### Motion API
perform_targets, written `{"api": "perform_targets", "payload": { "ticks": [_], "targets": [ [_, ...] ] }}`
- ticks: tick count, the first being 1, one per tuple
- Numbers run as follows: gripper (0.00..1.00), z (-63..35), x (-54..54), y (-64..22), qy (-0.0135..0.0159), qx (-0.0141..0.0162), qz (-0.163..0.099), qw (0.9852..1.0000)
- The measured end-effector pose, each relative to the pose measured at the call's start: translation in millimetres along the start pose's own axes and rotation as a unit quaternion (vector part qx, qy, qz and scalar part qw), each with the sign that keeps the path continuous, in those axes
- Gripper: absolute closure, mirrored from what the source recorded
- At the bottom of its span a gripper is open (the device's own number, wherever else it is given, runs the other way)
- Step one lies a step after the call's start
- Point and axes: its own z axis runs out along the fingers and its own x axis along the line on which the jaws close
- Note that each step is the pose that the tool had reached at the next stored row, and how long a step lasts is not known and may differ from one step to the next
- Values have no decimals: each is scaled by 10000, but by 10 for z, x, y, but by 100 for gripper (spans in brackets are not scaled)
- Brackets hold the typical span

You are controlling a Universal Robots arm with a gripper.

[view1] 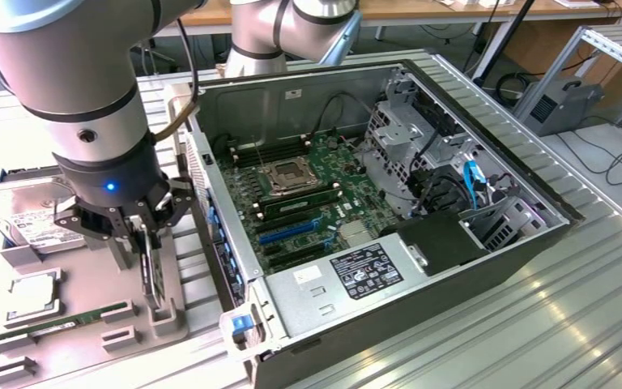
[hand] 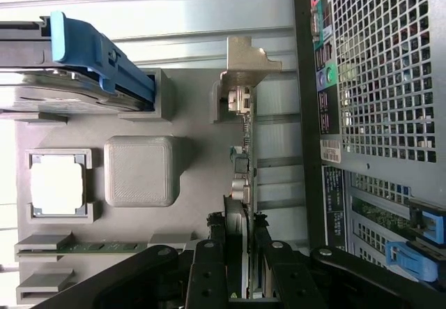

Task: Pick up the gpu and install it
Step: 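Pick up the gpu and move the gpu toward the slot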

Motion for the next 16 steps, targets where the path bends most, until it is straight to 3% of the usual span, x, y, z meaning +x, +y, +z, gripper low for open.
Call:
{"api": "perform_targets", "payload": {
  "ticks": [16],
  "targets": [
    [74,-38,-1,1,0,0,0,10000]
  ]
}}
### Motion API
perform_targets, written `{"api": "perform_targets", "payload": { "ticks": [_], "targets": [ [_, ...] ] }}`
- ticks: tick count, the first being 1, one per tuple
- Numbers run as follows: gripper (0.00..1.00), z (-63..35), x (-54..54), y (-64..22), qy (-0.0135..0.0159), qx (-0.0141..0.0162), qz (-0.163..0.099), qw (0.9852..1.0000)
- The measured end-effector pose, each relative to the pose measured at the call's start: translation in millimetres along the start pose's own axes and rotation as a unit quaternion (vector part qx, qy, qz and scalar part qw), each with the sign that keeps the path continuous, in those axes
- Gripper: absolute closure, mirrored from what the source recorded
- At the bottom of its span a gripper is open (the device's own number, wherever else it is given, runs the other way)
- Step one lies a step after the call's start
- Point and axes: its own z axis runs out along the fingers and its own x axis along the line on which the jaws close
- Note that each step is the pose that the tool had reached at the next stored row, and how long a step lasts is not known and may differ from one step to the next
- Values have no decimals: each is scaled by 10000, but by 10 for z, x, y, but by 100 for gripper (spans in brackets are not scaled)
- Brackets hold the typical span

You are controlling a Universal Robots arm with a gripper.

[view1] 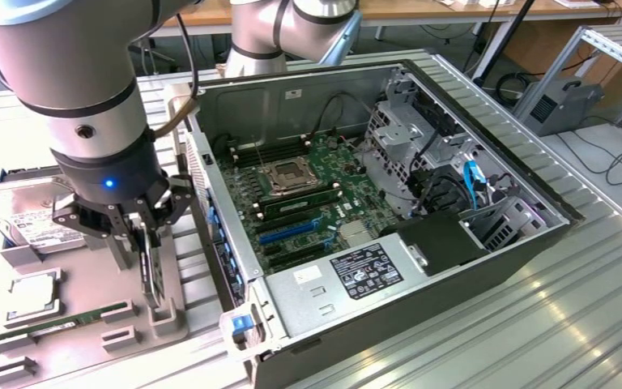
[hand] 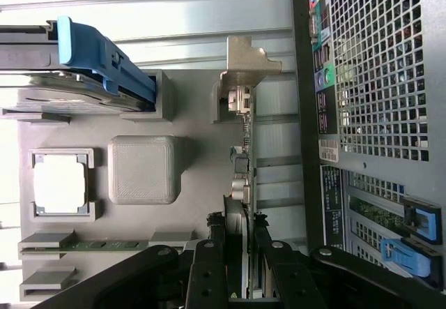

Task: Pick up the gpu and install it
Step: 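Pick up the gpu and move the gpu toward the slot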

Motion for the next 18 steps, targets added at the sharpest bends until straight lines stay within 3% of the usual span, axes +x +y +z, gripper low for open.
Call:
{"api": "perform_targets", "payload": {
  "ticks": [18],
  "targets": [
    [74,-38,-1,1,0,0,0,10000]
  ]
}}
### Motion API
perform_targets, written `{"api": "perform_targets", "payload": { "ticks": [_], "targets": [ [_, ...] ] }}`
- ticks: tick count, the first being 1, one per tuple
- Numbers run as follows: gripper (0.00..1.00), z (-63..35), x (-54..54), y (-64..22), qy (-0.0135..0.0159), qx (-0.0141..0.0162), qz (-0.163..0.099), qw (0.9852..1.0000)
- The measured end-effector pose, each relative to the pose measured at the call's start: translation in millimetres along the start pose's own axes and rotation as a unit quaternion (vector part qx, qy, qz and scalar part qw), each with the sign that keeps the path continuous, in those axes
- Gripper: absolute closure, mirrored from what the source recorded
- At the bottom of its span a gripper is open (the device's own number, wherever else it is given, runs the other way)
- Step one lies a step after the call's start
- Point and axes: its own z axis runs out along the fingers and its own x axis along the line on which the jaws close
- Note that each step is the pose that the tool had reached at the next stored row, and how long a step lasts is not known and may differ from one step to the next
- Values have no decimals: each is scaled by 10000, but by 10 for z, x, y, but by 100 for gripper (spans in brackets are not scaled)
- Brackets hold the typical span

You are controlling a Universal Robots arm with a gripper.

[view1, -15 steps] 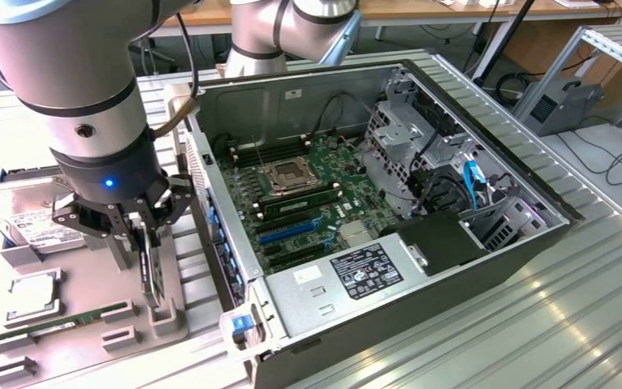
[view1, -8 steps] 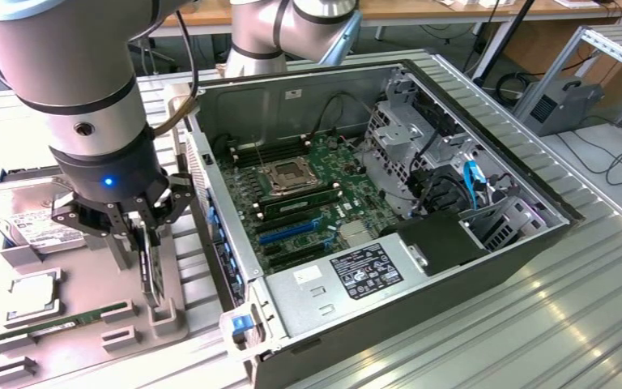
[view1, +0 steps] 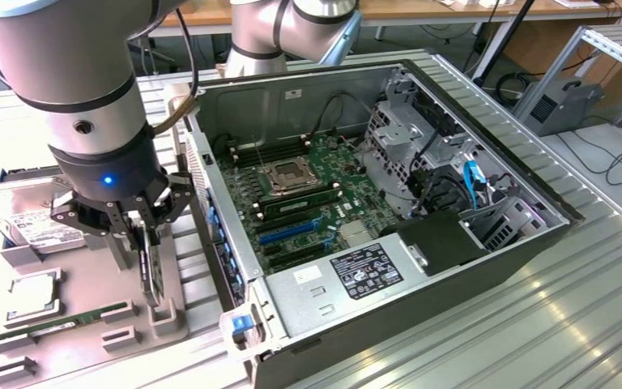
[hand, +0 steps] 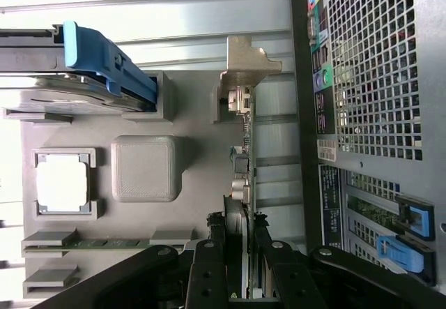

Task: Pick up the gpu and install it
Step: 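Pick up the gpu and move the gpu toward the slot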

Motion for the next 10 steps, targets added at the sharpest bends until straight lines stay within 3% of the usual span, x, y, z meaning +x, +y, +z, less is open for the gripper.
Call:
{"api": "perform_targets", "payload": {
  "ticks": [10],
  "targets": [
    [74,-22,-1,1,0,0,0,10000]
  ]
}}
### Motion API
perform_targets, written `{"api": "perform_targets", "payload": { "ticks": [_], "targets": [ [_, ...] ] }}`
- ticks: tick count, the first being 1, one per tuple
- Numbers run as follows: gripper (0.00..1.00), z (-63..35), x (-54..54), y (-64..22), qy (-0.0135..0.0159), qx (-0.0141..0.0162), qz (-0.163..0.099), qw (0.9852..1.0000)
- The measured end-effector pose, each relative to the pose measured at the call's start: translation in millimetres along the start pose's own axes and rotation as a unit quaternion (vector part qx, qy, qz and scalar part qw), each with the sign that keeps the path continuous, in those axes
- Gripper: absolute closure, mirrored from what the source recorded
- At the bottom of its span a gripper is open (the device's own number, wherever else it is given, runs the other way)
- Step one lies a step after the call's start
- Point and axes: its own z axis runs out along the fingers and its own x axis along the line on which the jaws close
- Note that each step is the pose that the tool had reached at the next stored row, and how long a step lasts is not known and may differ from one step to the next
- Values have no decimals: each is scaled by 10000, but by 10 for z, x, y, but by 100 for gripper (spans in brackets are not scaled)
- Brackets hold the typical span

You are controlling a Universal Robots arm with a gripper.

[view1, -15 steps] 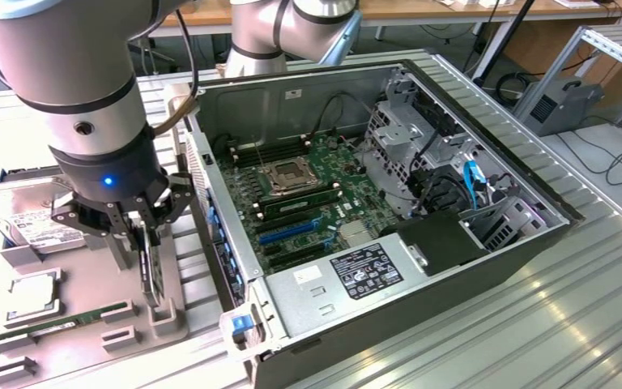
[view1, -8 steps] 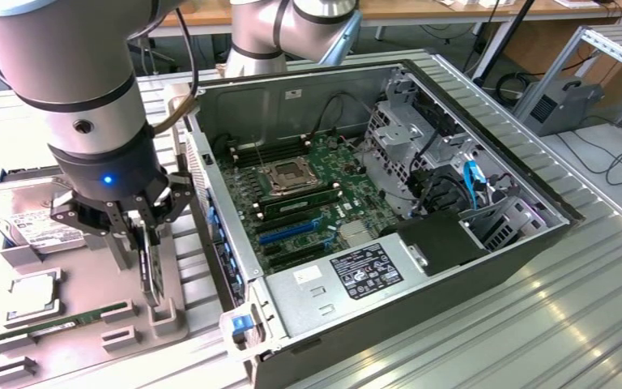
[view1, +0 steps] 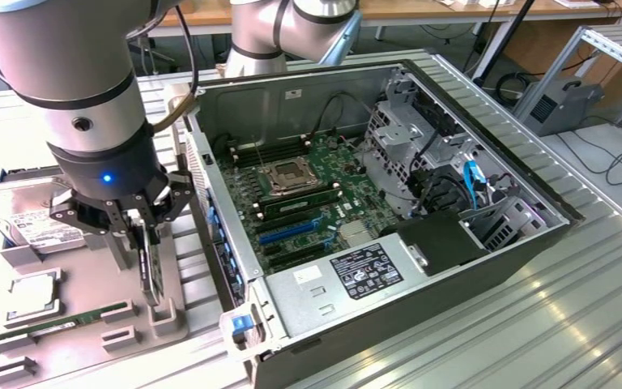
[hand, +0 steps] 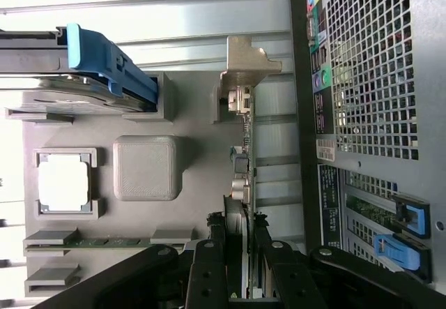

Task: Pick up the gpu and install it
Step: 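Pick up the gpu and move the gpu toward the slot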

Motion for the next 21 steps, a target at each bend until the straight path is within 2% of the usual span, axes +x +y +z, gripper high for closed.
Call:
{"api": "perform_targets", "payload": {
  "ticks": [19,21],
  "targets": [
    [74,-43,-1,1,0,0,0,10000],
    [74,-81,-2,3,0,0,0,10000]
  ]
}}
